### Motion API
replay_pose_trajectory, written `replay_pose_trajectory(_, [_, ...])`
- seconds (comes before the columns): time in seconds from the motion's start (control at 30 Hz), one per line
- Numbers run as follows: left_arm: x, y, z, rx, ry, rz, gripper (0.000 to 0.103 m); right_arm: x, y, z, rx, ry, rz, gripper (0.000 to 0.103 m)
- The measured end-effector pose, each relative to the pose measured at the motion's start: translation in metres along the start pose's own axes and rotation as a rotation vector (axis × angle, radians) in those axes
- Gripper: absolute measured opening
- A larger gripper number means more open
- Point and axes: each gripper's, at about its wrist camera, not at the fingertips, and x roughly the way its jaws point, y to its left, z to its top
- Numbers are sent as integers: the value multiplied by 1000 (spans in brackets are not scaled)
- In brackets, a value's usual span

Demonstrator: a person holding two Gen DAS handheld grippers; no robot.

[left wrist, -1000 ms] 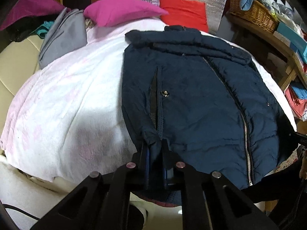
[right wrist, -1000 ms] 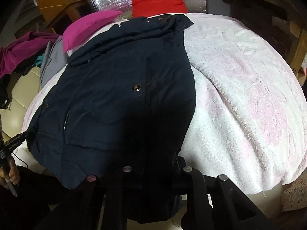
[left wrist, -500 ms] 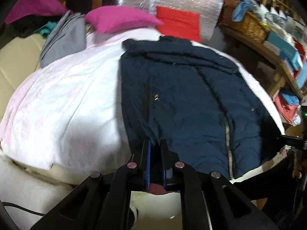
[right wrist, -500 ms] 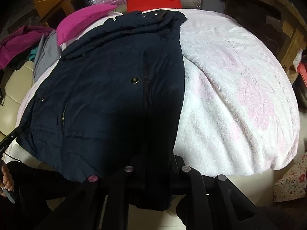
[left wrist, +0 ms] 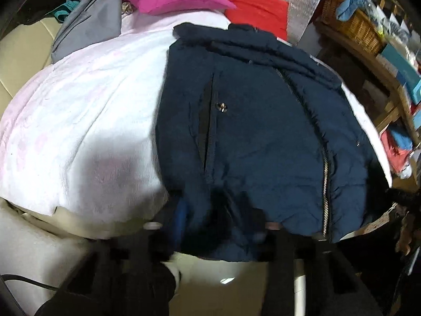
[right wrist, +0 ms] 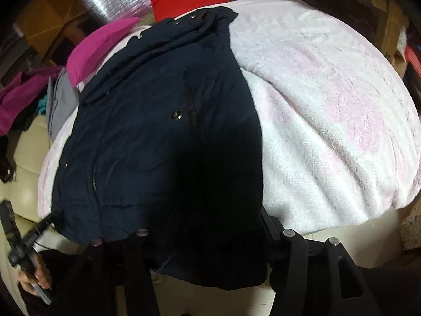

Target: Fold large clothes

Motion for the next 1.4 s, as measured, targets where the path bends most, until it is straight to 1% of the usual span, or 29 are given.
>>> replay_pose_trajectory(0.03, [-1, 1, 0, -2, -10, -3, 18, 2, 4, -1, -31, -5, -18, 27])
replay_pose_trajectory(0.07, [-3, 2, 0, -4, -19, -9, 15, 3, 7, -3, -63, -7, -47, 21])
replay_pose_trajectory(0.1, [-5, 0, 0, -3, -27, -15, 12, 2, 10, -3, -83, -14, -59, 18])
replay_pose_trajectory(0.2, [-16, -3, -1, 23, -70, -14, 9, -10, 20, -3, -101, -43, -26, 15])
replay_pose_trajectory(0.27, [-25, -6, -2, 49, -110, 6, 9, -28, 25, 3, -119, -97, 10, 15])
replay_pose_trajectory(0.33, [-30, -12, -1, 89, -139, 48, 9, -41, 22, 9, -108, -139, 51, 15])
replay_pose_trajectory(0.4, [-25, -18, -2, 123, -123, 104, 10, -44, 18, 9, -94, -134, 71, 15])
replay_pose_trajectory(0.47, [-14, -20, -2, 143, -73, 166, 13, -32, 9, 7, -82, -104, 77, 19])
replay_pose_trajectory(0.5, [-9, -21, -3, 152, -41, 196, 27, -23, 11, 2, -59, -73, 74, 20])
replay_pose_trajectory(0.53, [-3, -23, -3, 157, -11, 216, 45, -19, 10, -1, -41, -56, 72, 21])
replay_pose_trajectory(0.57, [-1, -23, -3, 161, 1, 225, 50, -13, 5, -3, -10, -32, 73, 24])
replay_pose_trajectory(0.63, [-3, -25, -4, 176, -10, 231, 51, -9, -1, -2, 24, -17, 82, 27])
replay_pose_trajectory(0.67, [-5, -26, -3, 177, -18, 228, 51, -11, -1, 0, 34, -15, 93, 33])
replay_pose_trajectory(0.7, [-7, -24, -2, 171, -25, 224, 52, -15, -3, 0, 47, -18, 113, 44])
replay_pose_trajectory(0.73, [-8, -23, -1, 162, -26, 221, 52, -20, -8, 6, 59, -33, 137, 49])
replay_pose_trajectory(0.77, [-9, -20, 0, 148, -26, 218, 52, -25, -10, 10, 64, -58, 143, 59])
replay_pose_trajectory(0.8, [-12, -16, 3, 128, -25, 210, 52, -29, -13, 8, 65, -78, 139, 63])
replay_pose_trajectory(0.87, [-14, -12, 9, 91, -29, 182, 55, -36, -17, 18, 56, -108, 118, 64])
replay_pose_trajectory(0.93, [-13, -6, 14, 38, -28, 135, 66, -39, -23, 26, 60, -118, 118, 64])
replay_pose_trajectory(0.97, [-12, -3, 13, 14, -25, 114, 66, -39, -27, 31, 73, -122, 117, 64])
replay_pose_trajectory(1.03, [-5, 5, 13, -32, 5, 78, 66, -33, -34, 36, 101, -118, 132, 64])
replay_pose_trajectory(1.1, [-1, 7, 9, -63, 39, 41, 66, -31, -43, 36, 137, -102, 168, 64])
replay_pose_trajectory(1.17, [0, 9, 6, -86, 38, 16, 65, -21, -46, 32, 146, -57, 194, 64])
replay_pose_trajectory(1.2, [-2, 9, 5, -86, 25, 18, 54, -21, -50, 32, 140, -44, 201, 64])
replay_pose_trajectory(1.23, [-3, 9, 6, -83, 13, 23, 40, -21, -48, 30, 129, -41, 210, 64])
replay_pose_trajectory(1.27, [-5, 8, 5, -76, -3, 32, 34, -19, -48, 28, 124, -42, 220, 64])
replay_pose_trajectory(1.3, [-6, 6, 3, -65, -13, 47, 31, -17, -46, 25, 125, -40, 229, 64])
replay_pose_trajectory(1.4, [-5, -1, 3, -15, -17, 98, 30, -7, -47, 20, 134, -14, 264, 64])
